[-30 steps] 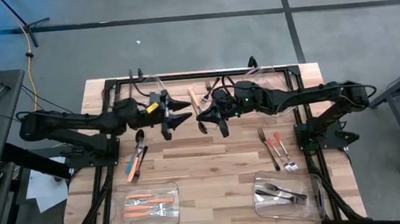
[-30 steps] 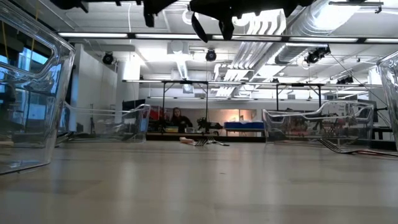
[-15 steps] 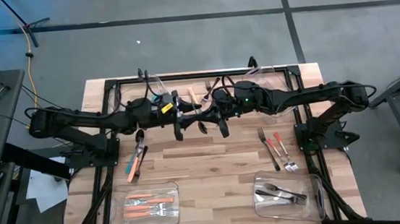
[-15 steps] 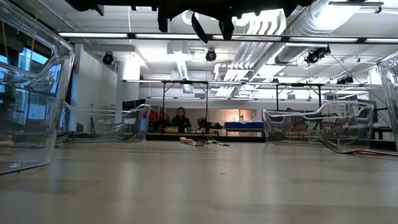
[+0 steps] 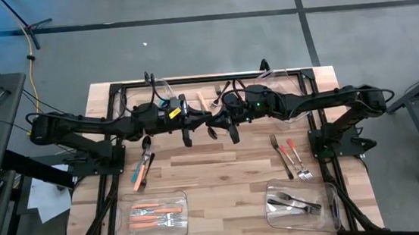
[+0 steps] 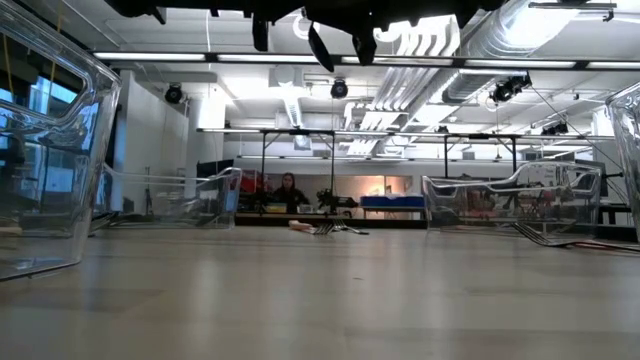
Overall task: Sort silverware by color (type)
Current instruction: Put the blue spoon into the top left transparent bin
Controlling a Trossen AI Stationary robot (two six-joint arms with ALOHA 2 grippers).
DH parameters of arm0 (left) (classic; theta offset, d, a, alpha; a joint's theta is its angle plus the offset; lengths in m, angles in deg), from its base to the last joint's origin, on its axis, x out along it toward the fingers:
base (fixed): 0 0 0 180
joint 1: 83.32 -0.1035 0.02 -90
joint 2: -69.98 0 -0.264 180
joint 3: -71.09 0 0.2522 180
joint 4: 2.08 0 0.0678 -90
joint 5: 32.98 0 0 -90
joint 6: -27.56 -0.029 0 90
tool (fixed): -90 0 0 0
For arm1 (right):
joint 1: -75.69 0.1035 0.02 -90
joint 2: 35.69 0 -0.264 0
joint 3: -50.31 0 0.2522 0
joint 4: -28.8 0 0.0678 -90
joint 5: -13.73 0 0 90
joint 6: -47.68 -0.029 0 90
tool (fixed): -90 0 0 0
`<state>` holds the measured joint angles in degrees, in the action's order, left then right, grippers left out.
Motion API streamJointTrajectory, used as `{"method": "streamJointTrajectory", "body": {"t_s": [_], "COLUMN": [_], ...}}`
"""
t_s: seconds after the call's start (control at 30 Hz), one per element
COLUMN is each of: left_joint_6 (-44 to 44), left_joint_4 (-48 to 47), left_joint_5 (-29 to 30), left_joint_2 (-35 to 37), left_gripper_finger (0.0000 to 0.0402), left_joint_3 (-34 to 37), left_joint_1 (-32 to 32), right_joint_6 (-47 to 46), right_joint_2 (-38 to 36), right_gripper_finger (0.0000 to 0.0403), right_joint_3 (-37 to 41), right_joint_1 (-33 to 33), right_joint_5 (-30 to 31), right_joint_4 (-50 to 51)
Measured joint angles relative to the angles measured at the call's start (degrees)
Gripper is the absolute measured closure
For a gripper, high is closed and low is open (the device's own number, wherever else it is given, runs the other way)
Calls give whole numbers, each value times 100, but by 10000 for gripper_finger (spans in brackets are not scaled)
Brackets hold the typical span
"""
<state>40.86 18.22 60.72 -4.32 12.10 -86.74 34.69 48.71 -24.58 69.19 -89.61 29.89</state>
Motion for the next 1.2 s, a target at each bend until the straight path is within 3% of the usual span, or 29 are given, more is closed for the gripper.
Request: {"method": "streamJointTrajectory", "body": {"t_s": [0.33, 0.67, 0.8, 1.0, 1.2], "left_joint_6": [-9, -9, -9, -81, -146], "left_joint_4": [-22, -31, -66, -190, -872], "left_joint_5": [21, 33, 27, 22, 20], "left_joint_2": [0, -2, -2, 6, 326], "left_gripper_finger": [392, 393, 393, 393, 393], "left_joint_3": [0, 0, 2, 2, 9], "left_joint_1": [0, -4, -4, -4, -4], "right_joint_6": [-534, -369, -345, -283, 75], "right_joint_2": [0, 0, 0, -57, -591], "right_gripper_finger": [353, 210, 173, 160, 159], "right_joint_3": [0, 0, 0, 2, 2], "right_joint_1": [13, -3, -52, -135, -263], "right_joint_5": [-7, 87, 87, 90, 95], "right_joint_4": [7, 7, 9, 174, 1415]}}
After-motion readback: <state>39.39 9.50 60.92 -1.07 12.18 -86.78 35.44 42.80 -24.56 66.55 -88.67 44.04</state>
